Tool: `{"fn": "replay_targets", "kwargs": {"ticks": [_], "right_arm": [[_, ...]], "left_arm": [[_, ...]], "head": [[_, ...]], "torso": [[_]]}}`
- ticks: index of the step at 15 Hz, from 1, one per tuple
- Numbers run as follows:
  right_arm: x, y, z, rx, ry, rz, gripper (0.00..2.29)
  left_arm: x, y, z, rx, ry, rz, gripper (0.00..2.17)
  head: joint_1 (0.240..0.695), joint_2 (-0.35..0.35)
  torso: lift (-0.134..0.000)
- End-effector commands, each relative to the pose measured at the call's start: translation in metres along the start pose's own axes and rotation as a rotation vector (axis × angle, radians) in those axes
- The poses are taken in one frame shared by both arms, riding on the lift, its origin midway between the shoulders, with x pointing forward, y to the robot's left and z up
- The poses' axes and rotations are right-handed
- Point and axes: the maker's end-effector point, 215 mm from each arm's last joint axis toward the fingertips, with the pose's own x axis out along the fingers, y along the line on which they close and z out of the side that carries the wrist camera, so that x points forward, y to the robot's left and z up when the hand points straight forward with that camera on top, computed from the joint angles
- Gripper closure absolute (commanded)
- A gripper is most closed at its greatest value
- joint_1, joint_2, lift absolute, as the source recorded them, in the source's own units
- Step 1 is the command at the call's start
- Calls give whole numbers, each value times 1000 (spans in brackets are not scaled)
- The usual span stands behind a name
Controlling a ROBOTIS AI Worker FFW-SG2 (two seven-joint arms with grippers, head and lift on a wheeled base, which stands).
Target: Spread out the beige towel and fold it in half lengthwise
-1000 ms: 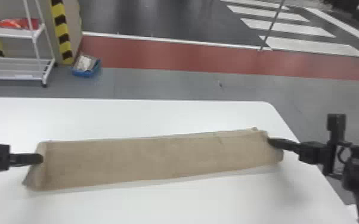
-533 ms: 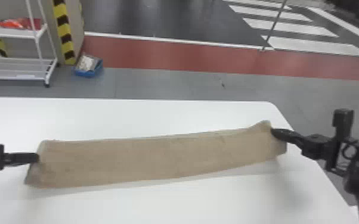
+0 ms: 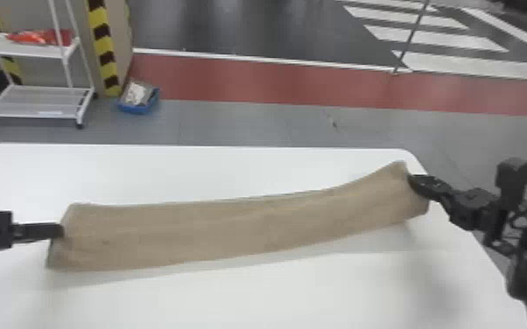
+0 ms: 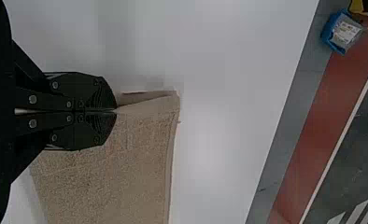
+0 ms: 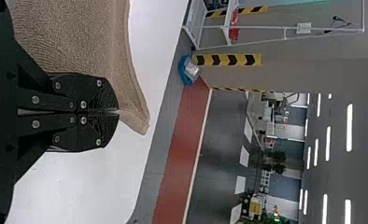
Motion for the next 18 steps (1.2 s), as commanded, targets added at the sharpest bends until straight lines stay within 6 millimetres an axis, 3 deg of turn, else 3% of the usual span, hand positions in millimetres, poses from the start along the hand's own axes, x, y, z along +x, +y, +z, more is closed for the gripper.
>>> {"fn": "replay_targets", "kwargs": {"ticks": [1, 4, 8, 9, 13, 16, 18], "right_arm": [[5, 2, -7, -41, -8, -19, 1423], [24, 9, -42, -32, 78, -14, 1423], [30, 11, -55, -30, 117, -15, 1420], [29, 11, -53, -30, 105, -19, 1423], [11, -10, -11, -107, -74, -113, 1423], [16, -12, -22, -118, -62, -129, 1423], [31, -5, -36, -108, -17, -97, 1423]], "left_arm": [[2, 4, -4, -3, 4, 8, 1517], [9, 3, -9, 14, 6, 15, 1517], [11, 2, -13, 24, 16, 19, 1517], [11, 2, -13, 25, 15, 20, 1517], [9, 5, -11, 21, 11, 23, 1517], [10, 4, -14, 23, 17, 21, 1517], [10, 3, -13, 25, 16, 18, 1517]], "head": [[695, -192], [695, -192], [695, -188], [695, -188], [695, -195], [695, -201], [695, -203]], "torso": [[-124], [-124], [-124], [-124], [-124], [-124], [-124]]}}
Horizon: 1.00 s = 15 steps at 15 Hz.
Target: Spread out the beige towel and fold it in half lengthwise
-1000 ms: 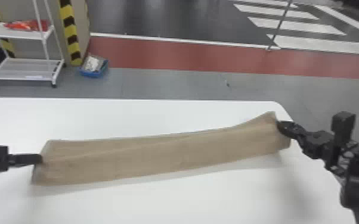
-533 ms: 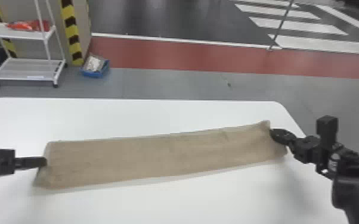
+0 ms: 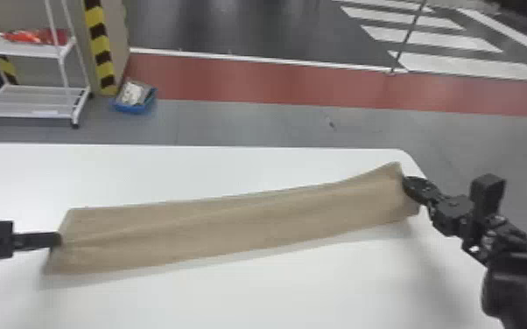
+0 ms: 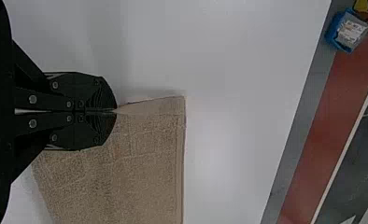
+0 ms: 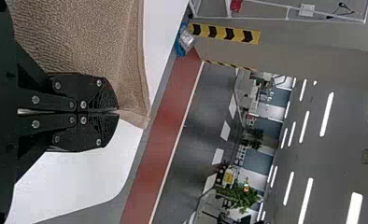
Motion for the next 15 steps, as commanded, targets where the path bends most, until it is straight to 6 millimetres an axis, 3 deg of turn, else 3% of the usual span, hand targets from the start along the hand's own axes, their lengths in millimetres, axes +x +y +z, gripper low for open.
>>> {"fn": "replay_targets", "kwargs": {"ticks": [1, 7, 9, 10, 12, 15], "right_arm": [[10, 7, -14, 3, 39, 14, 1423], [23, 12, -36, -19, 142, 22, 1423], [18, 8, -19, -30, 63, 3, 1423], [16, 6, -1, -36, -7, -10, 1423], [7, -9, 22, -15, -103, -54, 1423], [9, -9, 21, -19, -104, -65, 1423]], "left_arm": [[1, -1, 0, 4, 2, -2, 1517], [1, 0, -1, 4, 4, 0, 1517], [0, 0, 0, 5, 3, 1, 1531], [0, 0, 0, 5, 0, 0, 1534], [-1, 2, 1, 2, 0, 2, 1531], [-1, 2, 4, 5, -9, 2, 1531]], "head": [[695, -202], [695, -195], [695, -195], [695, -196], [695, -194], [695, -196]], "torso": [[-124], [-124], [-124], [-124], [-124], [-124]]}}
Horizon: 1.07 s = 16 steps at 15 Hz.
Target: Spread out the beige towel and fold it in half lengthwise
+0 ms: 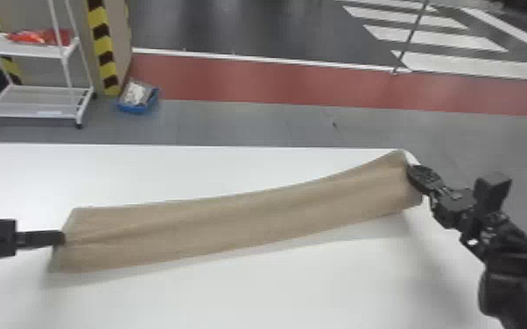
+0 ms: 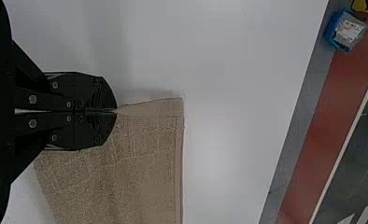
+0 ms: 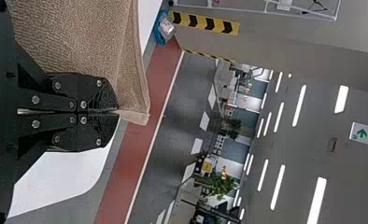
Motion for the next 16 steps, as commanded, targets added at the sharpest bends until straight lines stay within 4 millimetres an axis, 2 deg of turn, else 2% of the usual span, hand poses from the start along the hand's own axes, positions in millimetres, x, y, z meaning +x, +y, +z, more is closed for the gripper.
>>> {"fn": "replay_targets", "kwargs": {"ticks": [1, 3, 5, 8, 10, 12, 13, 15, 16], "right_arm": [[6, 2, -18, -2, 68, 9, 1423], [12, 20, -43, -6, 165, 62, 1420], [17, 24, -51, -6, 197, 61, 1409], [22, 41, -73, -11, 298, 100, 1406], [20, 40, -85, 2, 350, 95, 1403], [19, 38, -87, 13, 359, 89, 974], [14, 36, -93, 32, 375, 80, 934], [4, 24, -91, 97, 367, 46, 120], [-6, 13, -90, 129, 378, 30, 63]], "left_arm": [[1, 0, -1, 3, 1, -1, 1531], [3, 2, -1, 8, 5, 5, 1531], [3, 2, -2, 10, 5, 8, 1531], [4, 0, -3, 13, 7, 4, 1531], [4, -1, -3, 14, 7, 1, 1531], [4, -1, -3, 14, 7, 1, 1531], [4, -1, -4, 15, 9, 0, 1524], [2, -1, 2, 21, -13, 3, 1376], [0, 0, 5, 22, -24, 3, 1332]], "head": [[695, -197], [695, -198], [695, -195], [695, -185], [695, -180], [695, -181], [695, -183], [695, -185], [695, -192]], "torso": [[-124], [-124], [-124], [-124], [-124], [-124], [-124], [-124], [-124]]}}
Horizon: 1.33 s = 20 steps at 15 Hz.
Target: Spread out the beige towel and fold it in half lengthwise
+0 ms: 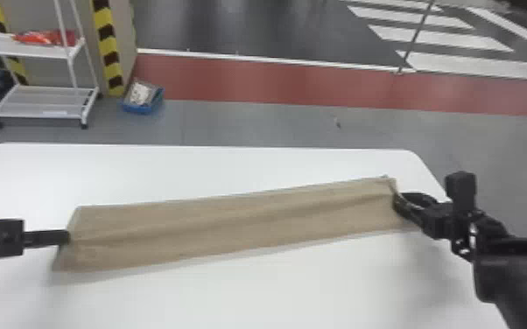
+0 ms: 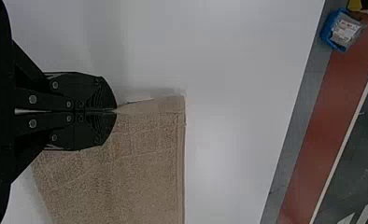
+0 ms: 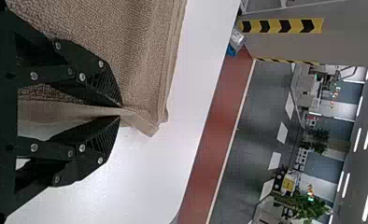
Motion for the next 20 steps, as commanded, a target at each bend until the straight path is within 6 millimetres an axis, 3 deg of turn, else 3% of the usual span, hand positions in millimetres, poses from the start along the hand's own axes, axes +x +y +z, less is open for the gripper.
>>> {"fn": "replay_targets", "kwargs": {"ticks": [1, 4, 7, 13, 15, 18, 20], "right_arm": [[-21, -22, -1, 83, 0, -21, 63], [-49, -43, 10, 147, -14, -25, 66], [-71, -53, 20, 185, -43, 5, 76], [-101, -38, 20, 309, 41, 90, 134], [-108, -23, 16, 350, 92, 170, 232], [-101, -1, 7, 342, 179, 240, 306], [-95, 9, -2, 321, 230, 252, 367]], "left_arm": [[-4, 2, 8, 5, -33, 1, 1234], [-7, 1, 14, 13, -62, -2, 1052], [-9, 2, 16, 14, -69, -4, 1052], [-12, 1, 20, 17, -81, -4, 1038], [-14, 5, 18, 10, -83, -5, 599], [-16, 9, 19, 6, -89, 2, 478], [-19, 10, 25, 12, -119, 0, 245]], "head": [[695, -197], [695, -214], [695, -236], [695, -248], [695, -241], [695, -227], [695, -209]], "torso": [[-124], [-124], [-124], [-124], [-124], [-124], [-124]]}}
